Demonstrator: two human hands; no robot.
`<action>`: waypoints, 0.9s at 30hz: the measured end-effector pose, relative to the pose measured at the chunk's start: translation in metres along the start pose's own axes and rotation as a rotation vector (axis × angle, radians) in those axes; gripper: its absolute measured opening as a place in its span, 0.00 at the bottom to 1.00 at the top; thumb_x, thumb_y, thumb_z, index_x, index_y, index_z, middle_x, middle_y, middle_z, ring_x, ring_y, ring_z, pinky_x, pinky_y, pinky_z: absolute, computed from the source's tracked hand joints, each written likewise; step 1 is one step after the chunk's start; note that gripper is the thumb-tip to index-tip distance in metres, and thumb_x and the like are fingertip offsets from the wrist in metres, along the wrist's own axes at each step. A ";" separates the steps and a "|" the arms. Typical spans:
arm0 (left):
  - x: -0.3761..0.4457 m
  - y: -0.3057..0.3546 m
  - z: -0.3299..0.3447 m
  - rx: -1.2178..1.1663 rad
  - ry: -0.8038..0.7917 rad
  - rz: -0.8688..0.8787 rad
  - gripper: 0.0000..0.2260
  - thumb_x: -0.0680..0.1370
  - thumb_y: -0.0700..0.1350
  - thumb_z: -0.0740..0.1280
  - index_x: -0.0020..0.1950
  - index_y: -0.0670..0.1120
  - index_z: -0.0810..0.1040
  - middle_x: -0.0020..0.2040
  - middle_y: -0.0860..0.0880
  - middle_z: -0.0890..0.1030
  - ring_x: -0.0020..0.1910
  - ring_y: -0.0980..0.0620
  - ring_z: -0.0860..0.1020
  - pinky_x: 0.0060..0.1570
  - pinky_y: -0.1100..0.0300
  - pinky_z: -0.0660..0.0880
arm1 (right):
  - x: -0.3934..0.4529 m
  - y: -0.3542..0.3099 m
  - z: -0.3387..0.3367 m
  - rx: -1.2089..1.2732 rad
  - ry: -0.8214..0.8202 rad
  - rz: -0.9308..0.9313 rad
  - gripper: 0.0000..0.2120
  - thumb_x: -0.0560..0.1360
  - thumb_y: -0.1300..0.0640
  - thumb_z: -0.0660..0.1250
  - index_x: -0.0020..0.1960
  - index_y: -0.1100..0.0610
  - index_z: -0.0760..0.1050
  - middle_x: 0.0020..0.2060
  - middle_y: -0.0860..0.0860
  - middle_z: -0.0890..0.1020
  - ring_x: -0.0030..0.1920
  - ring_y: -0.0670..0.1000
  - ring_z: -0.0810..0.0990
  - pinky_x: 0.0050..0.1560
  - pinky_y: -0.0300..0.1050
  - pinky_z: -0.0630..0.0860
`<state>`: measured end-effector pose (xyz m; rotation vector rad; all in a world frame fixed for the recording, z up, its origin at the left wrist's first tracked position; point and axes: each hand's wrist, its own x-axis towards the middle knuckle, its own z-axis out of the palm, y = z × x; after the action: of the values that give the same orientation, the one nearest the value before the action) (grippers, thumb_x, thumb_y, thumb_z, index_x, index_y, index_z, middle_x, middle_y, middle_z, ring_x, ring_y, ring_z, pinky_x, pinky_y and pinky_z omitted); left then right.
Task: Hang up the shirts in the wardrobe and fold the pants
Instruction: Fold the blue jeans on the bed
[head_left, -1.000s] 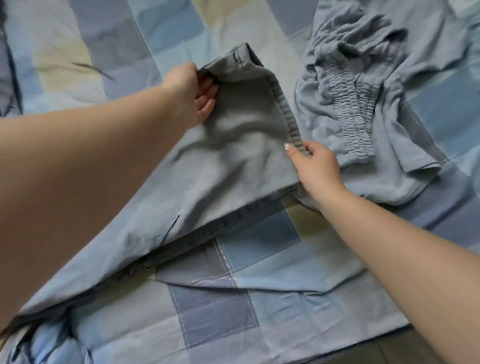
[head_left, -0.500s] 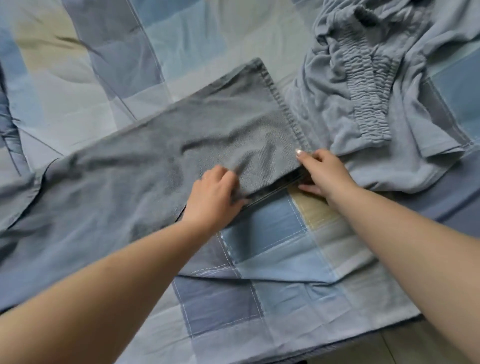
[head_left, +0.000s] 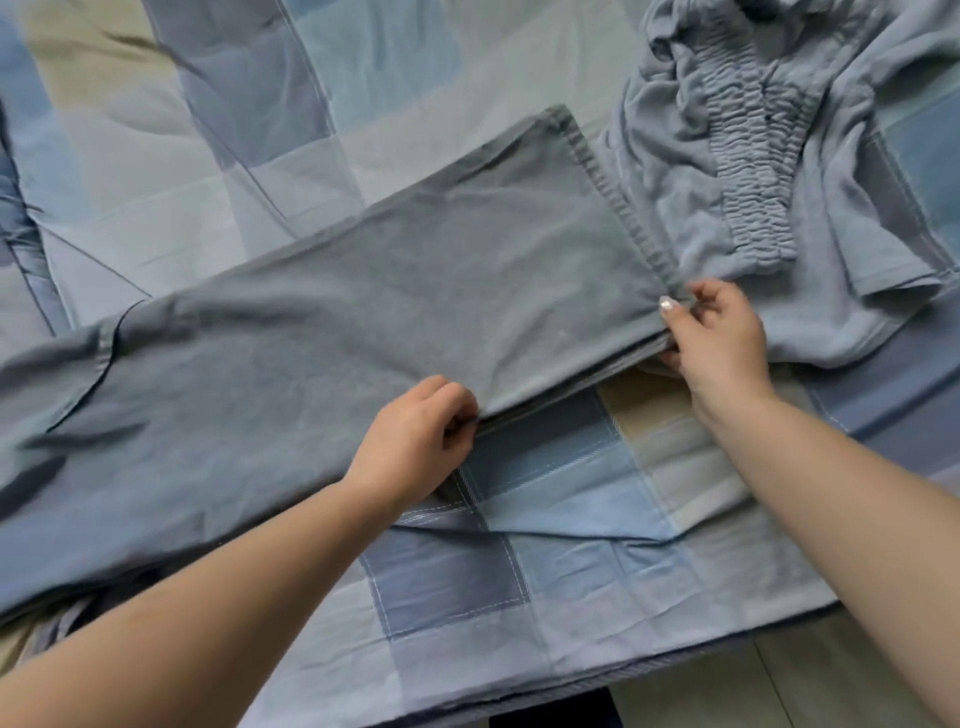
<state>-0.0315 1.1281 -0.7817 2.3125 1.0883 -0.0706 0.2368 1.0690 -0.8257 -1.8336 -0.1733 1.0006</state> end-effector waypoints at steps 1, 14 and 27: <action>-0.004 -0.001 0.003 0.019 -0.028 -0.016 0.06 0.70 0.35 0.70 0.45 0.42 0.78 0.42 0.46 0.77 0.40 0.44 0.76 0.37 0.57 0.72 | -0.005 0.005 -0.002 0.028 0.009 0.035 0.09 0.76 0.61 0.67 0.45 0.48 0.71 0.42 0.46 0.80 0.44 0.48 0.79 0.38 0.45 0.78; -0.078 -0.077 -0.011 0.217 -0.053 -0.406 0.08 0.69 0.36 0.68 0.47 0.43 0.78 0.47 0.44 0.77 0.47 0.39 0.76 0.44 0.51 0.67 | -0.136 0.042 0.104 0.370 0.055 0.577 0.20 0.76 0.61 0.67 0.65 0.57 0.65 0.51 0.54 0.77 0.49 0.49 0.79 0.51 0.47 0.77; -0.184 -0.186 -0.066 0.259 0.091 -0.581 0.14 0.66 0.39 0.70 0.51 0.45 0.78 0.51 0.44 0.77 0.52 0.40 0.74 0.51 0.50 0.64 | -0.268 0.076 0.272 0.078 -0.610 0.786 0.03 0.78 0.54 0.65 0.46 0.52 0.73 0.47 0.46 0.80 0.50 0.43 0.79 0.55 0.44 0.72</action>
<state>-0.3008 1.1283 -0.7638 2.1502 1.8620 -0.3495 -0.1504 1.0817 -0.7819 -1.4748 0.2460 2.0697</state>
